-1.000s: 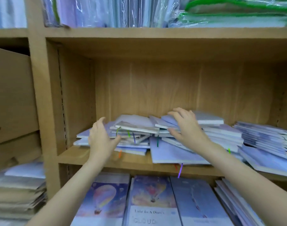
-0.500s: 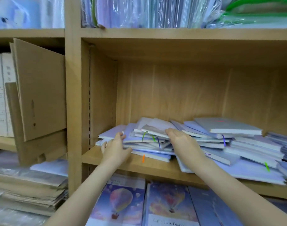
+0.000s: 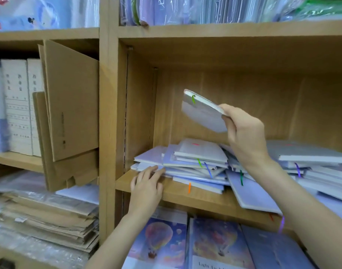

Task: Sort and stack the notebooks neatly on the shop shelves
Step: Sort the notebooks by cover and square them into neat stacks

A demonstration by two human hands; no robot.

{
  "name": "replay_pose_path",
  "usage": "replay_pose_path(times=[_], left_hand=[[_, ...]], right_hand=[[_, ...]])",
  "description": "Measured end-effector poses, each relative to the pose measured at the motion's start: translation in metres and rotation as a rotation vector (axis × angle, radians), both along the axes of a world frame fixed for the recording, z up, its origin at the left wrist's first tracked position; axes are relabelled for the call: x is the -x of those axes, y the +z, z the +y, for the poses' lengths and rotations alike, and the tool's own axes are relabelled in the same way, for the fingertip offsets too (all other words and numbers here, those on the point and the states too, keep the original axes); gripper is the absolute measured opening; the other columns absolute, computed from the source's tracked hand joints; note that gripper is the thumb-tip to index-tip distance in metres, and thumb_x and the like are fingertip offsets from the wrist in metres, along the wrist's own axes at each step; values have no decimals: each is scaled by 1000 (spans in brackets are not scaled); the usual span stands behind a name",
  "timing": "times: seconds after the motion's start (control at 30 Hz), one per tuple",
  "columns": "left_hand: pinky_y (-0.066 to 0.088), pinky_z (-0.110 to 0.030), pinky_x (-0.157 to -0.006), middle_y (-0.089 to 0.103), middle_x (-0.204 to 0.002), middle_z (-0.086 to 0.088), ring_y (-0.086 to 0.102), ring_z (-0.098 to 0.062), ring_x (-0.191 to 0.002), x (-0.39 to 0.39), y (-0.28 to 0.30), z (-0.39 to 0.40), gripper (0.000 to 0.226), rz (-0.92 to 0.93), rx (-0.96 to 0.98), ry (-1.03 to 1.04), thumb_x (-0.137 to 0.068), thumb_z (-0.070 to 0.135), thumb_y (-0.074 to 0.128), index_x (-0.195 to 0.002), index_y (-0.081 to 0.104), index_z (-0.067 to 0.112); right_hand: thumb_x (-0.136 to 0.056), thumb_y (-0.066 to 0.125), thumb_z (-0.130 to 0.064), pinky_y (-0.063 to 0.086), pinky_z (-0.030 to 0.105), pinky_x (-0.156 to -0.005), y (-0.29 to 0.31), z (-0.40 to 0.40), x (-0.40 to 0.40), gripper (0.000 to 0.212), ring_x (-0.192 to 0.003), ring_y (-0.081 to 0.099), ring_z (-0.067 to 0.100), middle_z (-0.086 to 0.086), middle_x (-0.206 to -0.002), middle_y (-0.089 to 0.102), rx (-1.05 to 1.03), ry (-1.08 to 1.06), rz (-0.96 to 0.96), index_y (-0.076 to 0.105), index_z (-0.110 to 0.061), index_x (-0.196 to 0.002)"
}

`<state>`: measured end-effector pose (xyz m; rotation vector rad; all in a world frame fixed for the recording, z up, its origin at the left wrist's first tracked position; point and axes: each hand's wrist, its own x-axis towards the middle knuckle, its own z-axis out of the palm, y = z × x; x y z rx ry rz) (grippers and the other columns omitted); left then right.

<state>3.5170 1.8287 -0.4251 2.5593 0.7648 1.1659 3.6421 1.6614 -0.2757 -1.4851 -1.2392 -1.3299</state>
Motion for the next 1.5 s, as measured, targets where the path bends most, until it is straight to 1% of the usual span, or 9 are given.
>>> replay_pose_path(times=[0.1, 0.2, 0.43, 0.5, 0.57, 0.73, 1.0, 1.3, 1.5], left_hand=[[9, -28, -109, 39, -137, 15, 29, -7, -130, 4, 10, 4, 44, 51, -35, 17, -93, 20, 39, -134, 42, 36], [8, -29, -109, 43, -131, 14, 31, -9, -127, 6, 24, 9, 45, 121, -27, 14, -92, 22, 41, -134, 43, 37], [25, -31, -113, 47, -139, 6, 44, -12, -124, -1, 54, 3, 54, 78, 331, -241, -92, 10, 43, -140, 37, 34], [43, -5, -82, 41, -143, 9, 52, 2, -98, -6, 65, -3, 63, -30, 506, -458, -90, -2, 39, -142, 33, 32], [38, -5, -58, 40, -143, 12, 49, 12, -74, -12, 77, -3, 71, -108, 576, -582, -86, -12, 35, -144, 31, 29], [35, -12, -91, 44, -140, 7, 39, -3, -126, -17, 82, 4, 61, -107, 472, -556, -88, -10, 36, -140, 38, 20], [22, -28, -103, 51, -132, 2, 41, -18, -125, -78, 59, -36, 52, 273, -389, -344, -84, 32, 60, -132, 47, 21], [20, -28, -97, 68, -98, -5, 59, -24, -99, -76, 63, -26, 30, 59, -454, -285, -92, 32, 46, -100, 67, 12], [36, -23, -93, 56, -108, 9, 49, -9, -107, 19, 67, 35, 22, -226, -19, -303, -94, 18, 51, -114, 57, 22]], right_hand=[[-79, 46, 0, 55, 37, -60, 0, 20, -9, 36, -79, 68, 33, 12, -96, 71, 85, -111, -61, 68, -7, -106], [-89, 48, -3, 48, 37, -75, -20, 23, -36, 33, -99, 62, 33, 13, -107, 67, 568, -369, 116, 62, -13, -117], [-90, 42, -57, 14, 45, -113, -28, 14, -27, 58, -131, 35, 17, -2, -140, 44, 985, -438, 216, 40, -22, -137], [-84, 50, -62, 21, 41, -110, -32, 27, -15, 74, -128, 39, 20, 0, -137, 43, 989, -500, 122, 30, -19, -140], [-85, 55, -51, 36, 35, -93, -36, 37, -12, 63, -117, 47, 24, 2, -127, 48, 898, -570, 66, 33, -15, -132], [-92, 50, -34, 33, 33, -67, -10, 31, -30, 35, -108, 54, 29, 6, -121, 52, 678, -549, 179, 41, -13, -117], [-93, 51, -36, 35, 34, -69, -13, 15, -38, 39, -108, 54, 31, 3, -125, 50, 704, -522, 175, 40, -15, -124], [-93, 51, -35, 35, 34, -69, -10, 11, -41, 40, -108, 54, 32, 2, -127, 50, 705, -508, 194, 39, -17, -126], [-91, 55, -27, 38, 35, -71, -1, 5, -42, 41, -108, 53, 32, 5, -126, 50, 726, -481, 256, 38, -16, -127]])
